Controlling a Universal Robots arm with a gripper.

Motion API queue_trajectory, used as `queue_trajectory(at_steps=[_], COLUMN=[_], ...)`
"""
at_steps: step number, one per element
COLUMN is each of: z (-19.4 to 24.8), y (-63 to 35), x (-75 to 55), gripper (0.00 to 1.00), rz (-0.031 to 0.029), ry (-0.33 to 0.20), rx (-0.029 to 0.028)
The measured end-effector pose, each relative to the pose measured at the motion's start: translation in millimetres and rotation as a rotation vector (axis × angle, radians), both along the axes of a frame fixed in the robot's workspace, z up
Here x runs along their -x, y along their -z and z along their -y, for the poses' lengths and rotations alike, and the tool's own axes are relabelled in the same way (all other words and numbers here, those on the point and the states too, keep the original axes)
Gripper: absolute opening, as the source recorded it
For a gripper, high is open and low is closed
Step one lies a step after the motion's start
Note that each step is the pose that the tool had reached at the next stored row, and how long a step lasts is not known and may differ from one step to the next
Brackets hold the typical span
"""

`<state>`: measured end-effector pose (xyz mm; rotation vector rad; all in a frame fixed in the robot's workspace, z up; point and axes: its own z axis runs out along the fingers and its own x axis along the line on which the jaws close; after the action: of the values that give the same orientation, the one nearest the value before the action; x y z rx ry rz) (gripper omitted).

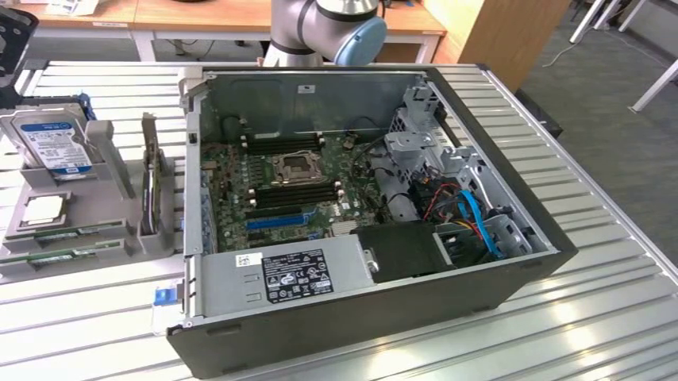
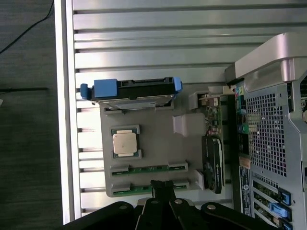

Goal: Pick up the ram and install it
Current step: 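Reach for the ram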

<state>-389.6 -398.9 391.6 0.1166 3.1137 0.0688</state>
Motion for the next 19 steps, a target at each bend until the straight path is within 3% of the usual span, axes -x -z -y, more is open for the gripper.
queue_trajectory(at_steps=[6,12,19], z=[0.9,8.9,15.3], y=[0.0,0.0,0.0], x=[0.2,0.0,0.0], gripper=[0.10,0.10,0.10], rz=[0.0000,0.0000,0.0000], ry=[0.000,0.000,0.001], rx=[-0.0001,0.0000,0.0000])
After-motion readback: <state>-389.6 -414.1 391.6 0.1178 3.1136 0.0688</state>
